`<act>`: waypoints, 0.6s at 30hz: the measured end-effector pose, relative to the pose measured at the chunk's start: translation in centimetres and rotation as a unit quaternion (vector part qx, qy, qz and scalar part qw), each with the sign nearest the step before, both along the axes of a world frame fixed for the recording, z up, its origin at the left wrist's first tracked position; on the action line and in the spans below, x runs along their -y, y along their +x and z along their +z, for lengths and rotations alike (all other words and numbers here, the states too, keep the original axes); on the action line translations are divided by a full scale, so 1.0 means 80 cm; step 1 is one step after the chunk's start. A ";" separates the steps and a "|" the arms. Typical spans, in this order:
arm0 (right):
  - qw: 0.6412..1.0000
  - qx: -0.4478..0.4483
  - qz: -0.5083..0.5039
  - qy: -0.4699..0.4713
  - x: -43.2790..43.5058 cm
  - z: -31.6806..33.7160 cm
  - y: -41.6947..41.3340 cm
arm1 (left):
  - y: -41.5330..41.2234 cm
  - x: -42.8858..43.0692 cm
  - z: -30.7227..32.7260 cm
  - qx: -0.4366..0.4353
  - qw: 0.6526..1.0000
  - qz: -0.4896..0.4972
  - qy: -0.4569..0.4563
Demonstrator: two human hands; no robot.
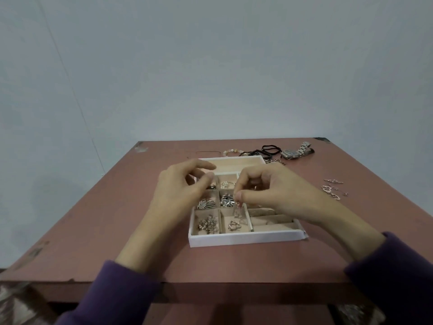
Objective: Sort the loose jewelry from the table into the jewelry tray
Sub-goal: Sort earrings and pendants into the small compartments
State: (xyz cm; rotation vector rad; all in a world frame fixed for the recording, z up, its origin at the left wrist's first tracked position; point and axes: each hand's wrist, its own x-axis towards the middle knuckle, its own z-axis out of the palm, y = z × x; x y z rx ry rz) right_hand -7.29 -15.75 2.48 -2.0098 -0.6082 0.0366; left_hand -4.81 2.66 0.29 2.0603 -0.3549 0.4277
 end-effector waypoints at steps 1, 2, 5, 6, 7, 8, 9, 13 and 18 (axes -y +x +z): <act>1.000 -0.001 0.004 -0.016 -0.003 -0.002 -0.001 | 0.004 -0.001 -0.008 0.014 0.999 0.032 -0.024; 1.000 -0.003 0.008 -0.028 -0.007 -0.003 -0.001 | 0.008 -0.002 -0.014 0.023 0.998 0.055 -0.031; 0.999 -0.021 0.014 -0.040 -0.012 -0.007 -0.004 | 0.015 -0.006 -0.018 0.039 0.995 0.081 -0.045; 0.999 -0.030 0.017 -0.037 -0.014 -0.007 -0.004 | 0.016 -0.007 -0.018 0.041 0.995 0.083 -0.044; 0.998 -0.040 0.020 -0.033 -0.015 -0.008 -0.005 | 0.016 -0.008 -0.018 0.043 0.995 0.083 -0.035; 0.998 -0.045 0.019 -0.035 -0.016 -0.008 -0.006 | 0.016 -0.008 -0.019 0.044 0.995 0.083 -0.024; 0.998 -0.043 0.015 -0.044 -0.016 -0.009 -0.007 | 0.017 -0.008 -0.020 0.045 0.995 0.083 -0.016; 0.971 0.127 -0.050 -0.197 -0.016 -0.018 0.000 | 0.020 -0.009 -0.022 0.052 0.995 0.086 -0.001; 0.912 0.265 -0.064 -0.307 -0.012 -0.024 0.008 | 0.020 -0.009 -0.022 0.056 0.995 0.086 0.003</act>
